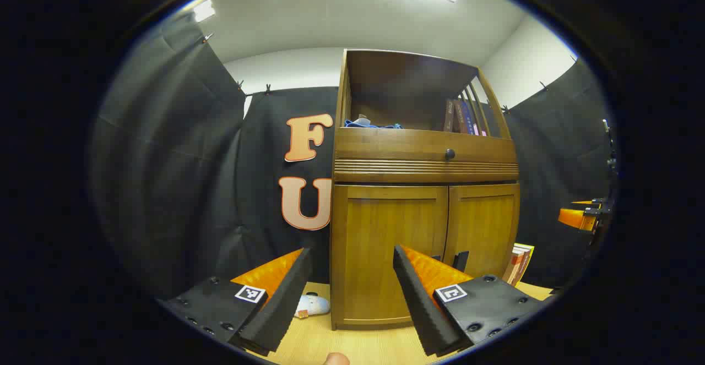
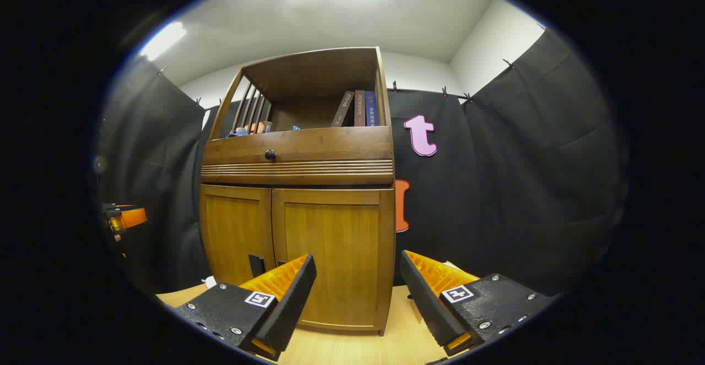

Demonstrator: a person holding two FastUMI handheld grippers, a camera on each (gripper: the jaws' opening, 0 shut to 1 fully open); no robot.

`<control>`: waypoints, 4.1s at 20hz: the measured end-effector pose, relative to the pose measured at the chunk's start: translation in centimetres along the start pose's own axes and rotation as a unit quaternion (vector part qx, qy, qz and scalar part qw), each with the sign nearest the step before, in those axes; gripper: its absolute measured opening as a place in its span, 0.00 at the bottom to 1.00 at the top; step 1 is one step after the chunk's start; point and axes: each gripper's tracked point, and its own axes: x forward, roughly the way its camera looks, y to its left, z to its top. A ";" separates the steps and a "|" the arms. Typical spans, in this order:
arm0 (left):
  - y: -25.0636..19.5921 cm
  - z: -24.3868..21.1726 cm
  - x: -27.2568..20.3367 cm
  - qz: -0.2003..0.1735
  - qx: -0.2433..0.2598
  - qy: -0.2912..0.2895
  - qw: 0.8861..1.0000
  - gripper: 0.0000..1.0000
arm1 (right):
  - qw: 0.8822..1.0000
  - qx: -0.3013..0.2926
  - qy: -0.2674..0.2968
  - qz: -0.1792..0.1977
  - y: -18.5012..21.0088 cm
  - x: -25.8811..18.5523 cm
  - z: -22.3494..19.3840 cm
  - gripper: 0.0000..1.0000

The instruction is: Open the right door of the double-door shoe cabinet with the right hand, and open the left door with the left hand.

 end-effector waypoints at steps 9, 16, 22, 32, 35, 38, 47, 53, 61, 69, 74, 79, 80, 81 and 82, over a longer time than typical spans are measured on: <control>0.2 0.9 -0.6 0.005 0.008 -0.004 1.000 0.96 | 1.000 -0.003 0.003 -0.013 -0.6 -0.5 -0.1 0.94; 0.3 0.3 -0.2 -0.001 0.001 0.008 1.000 0.96 | 1.000 -0.012 0.007 -0.012 -0.1 -0.9 0.1 0.94; 0.6 0.3 -0.7 -0.002 -0.002 0.006 1.000 0.96 | 1.000 -0.013 0.017 -0.009 1.2 -0.7 -1.1 0.94; 2.0 0.4 -2.3 0.005 0.000 0.001 1.000 0.96 | 0.999 0.001 0.049 0.022 6.9 1.9 -4.9 1.00; 2.6 0.2 -2.4 0.008 -0.006 0.002 1.000 0.96 | 0.998 0.012 0.048 0.036 9.5 3.1 -6.1 0.94; 3.5 0.0 -2.7 0.015 -0.003 0.006 1.000 0.96 | 0.997 0.019 0.053 0.048 11.8 4.2 -7.5 0.94; 5.5 -0.1 -3.7 0.038 -0.002 0.009 0.999 0.96 | 0.993 0.005 0.093 0.074 17.2 9.1 -13.6 0.95; 6.2 -0.6 -3.7 0.042 -0.001 0.010 0.999 0.96 | 0.991 0.014 0.118 0.061 18.0 12.8 -17.9 0.94; 7.9 -1.5 -3.3 0.057 -0.004 0.012 0.998 0.94 | 0.990 0.016 0.133 0.047 18.5 17.5 -21.3 0.85; 9.0 -3.2 -1.3 0.063 0.000 0.024 0.998 0.94 | 0.990 0.024 0.135 0.031 18.1 19.6 -22.7 0.59; 8.8 -3.1 -1.7 0.064 -0.002 0.022 0.998 0.94 | 0.989 0.033 0.139 0.036 18.1 19.7 -22.8 0.37; 8.2 -2.3 -2.4 0.062 0.005 0.015 0.998 0.94 | 0.989 0.026 0.138 0.045 18.0 19.0 -22.8 0.33; 8.0 -2.2 -2.5 0.061 0.006 0.015 0.998 0.96 | 0.989 0.025 0.139 0.050 18.0 18.8 -22.8 0.26; 7.9 -2.3 -2.7 0.060 0.006 0.017 0.998 0.96 | 0.988 0.027 0.140 0.054 17.9 18.4 -22.7 0.30; 7.8 -2.4 -3.0 0.059 0.006 0.018 0.998 0.96 | 0.988 0.028 0.142 0.055 17.9 18.0 -22.7 0.28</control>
